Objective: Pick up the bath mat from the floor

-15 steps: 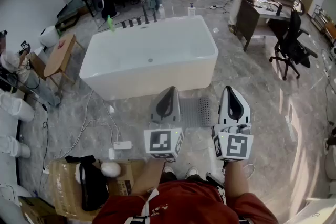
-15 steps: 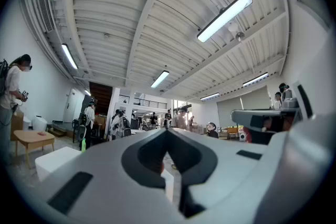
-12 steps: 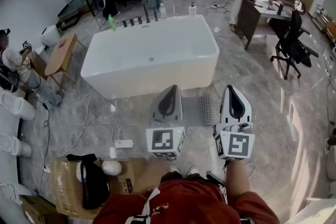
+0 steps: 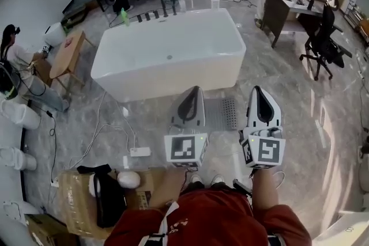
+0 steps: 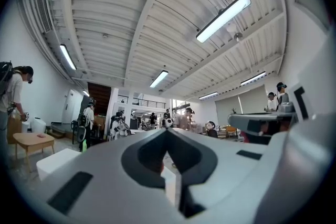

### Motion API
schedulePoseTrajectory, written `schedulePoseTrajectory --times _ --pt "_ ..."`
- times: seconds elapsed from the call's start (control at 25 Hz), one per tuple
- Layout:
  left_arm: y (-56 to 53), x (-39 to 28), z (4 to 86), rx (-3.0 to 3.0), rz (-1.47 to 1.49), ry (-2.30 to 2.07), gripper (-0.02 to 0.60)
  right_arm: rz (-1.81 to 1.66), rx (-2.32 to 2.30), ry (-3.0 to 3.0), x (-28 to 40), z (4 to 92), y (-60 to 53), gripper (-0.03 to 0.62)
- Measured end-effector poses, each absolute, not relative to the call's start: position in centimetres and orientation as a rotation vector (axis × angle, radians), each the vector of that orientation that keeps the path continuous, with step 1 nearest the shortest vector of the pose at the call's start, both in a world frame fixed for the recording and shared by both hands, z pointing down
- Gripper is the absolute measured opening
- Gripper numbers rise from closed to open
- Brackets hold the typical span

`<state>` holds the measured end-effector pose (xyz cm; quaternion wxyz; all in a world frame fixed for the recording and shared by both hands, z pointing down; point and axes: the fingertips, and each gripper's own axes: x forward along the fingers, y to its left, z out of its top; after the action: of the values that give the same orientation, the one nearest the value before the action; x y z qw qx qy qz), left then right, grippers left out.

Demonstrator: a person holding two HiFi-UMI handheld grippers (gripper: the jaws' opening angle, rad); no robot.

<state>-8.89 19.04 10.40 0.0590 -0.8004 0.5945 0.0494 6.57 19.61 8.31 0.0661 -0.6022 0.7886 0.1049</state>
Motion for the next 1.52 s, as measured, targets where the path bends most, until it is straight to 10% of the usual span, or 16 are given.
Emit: schedulePoseTrajectory --times 1.52 --pt "12.8 -12.6 11.9 -2.478 0.169 1.752 0.014 0.201 -1.869 2.335 4.1 10.9 13.9 0.011"
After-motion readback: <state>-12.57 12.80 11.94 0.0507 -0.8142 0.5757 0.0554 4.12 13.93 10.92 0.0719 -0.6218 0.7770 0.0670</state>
